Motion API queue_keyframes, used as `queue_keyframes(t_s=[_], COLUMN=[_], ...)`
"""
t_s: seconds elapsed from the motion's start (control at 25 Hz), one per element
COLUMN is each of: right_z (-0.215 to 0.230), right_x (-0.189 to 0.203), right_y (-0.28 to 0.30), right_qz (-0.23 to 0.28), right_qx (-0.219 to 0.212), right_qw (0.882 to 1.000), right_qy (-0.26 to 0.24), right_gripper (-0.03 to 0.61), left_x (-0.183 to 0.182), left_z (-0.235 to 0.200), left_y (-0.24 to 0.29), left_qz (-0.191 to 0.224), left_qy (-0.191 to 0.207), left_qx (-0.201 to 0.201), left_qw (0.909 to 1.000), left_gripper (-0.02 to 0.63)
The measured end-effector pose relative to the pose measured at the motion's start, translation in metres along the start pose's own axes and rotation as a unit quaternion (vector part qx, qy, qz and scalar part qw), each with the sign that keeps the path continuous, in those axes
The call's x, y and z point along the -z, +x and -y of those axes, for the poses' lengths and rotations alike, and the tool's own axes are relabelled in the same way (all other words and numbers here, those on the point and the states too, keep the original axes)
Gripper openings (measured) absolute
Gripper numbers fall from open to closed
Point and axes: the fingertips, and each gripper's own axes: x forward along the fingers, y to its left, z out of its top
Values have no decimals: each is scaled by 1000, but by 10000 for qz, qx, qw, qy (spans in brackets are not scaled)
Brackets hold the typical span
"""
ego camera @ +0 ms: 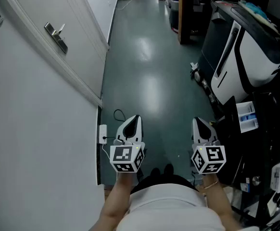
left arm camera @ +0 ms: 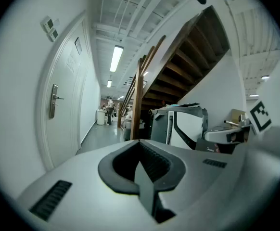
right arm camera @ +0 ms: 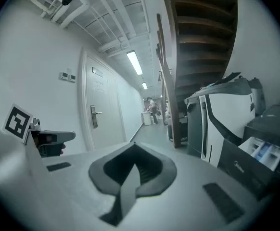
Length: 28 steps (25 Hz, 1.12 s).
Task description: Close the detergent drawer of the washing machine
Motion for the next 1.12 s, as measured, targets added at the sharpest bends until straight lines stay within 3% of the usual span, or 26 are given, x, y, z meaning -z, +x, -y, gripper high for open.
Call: queue_keyframes(t_s=[0.52, 0.76, 1.12], right_z=[11, 18, 22], right_x=[0, 2, 7], right_y=[-1, 2, 1], right_qz=[64, -24, -249], right_qx=[52, 72, -49], right_qw=[10000, 9999, 9997], right_qy=[-52, -115, -10], right_gripper=[2, 5, 72], left_x=[3, 6, 13], left_z=[9, 11, 24], left_y=[4, 7, 8], left_qz=[13, 16, -97], left_qy=[30, -34, -22], left_qx=[-109, -195, -149], left_qw=[9999, 9998, 9998], left_gripper=[-4, 31, 86])
